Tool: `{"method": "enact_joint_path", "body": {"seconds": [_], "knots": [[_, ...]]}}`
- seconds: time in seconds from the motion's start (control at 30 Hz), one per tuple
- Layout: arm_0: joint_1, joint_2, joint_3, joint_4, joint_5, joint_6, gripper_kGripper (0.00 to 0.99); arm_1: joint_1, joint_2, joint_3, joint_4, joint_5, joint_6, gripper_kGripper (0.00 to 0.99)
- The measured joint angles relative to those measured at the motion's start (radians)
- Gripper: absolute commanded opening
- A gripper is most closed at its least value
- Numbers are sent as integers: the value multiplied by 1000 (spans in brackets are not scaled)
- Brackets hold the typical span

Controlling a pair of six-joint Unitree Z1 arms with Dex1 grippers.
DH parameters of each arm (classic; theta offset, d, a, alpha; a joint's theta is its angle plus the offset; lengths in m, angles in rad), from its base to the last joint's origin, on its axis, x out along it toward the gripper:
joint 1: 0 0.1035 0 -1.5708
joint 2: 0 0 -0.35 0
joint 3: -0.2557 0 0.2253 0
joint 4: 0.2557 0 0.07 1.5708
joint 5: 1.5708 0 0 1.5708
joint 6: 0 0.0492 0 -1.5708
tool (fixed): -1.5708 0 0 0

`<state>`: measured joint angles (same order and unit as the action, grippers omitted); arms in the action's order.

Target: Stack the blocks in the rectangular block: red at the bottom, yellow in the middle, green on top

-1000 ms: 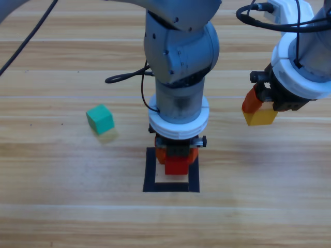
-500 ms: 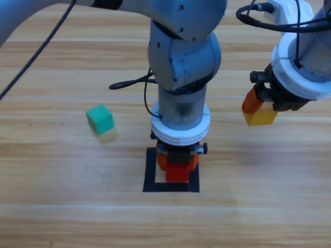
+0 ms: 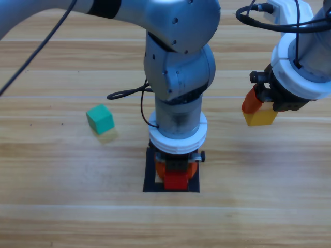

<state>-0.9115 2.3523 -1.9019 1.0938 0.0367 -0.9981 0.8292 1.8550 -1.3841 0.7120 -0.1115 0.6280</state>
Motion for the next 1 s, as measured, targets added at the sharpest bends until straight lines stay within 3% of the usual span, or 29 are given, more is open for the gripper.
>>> {"method": "enact_joint_path", "body": {"seconds": [1.0], "knots": [[7, -1, -1, 0, 0, 45, 0, 0, 4, 0, 0, 0, 0, 21]]}}
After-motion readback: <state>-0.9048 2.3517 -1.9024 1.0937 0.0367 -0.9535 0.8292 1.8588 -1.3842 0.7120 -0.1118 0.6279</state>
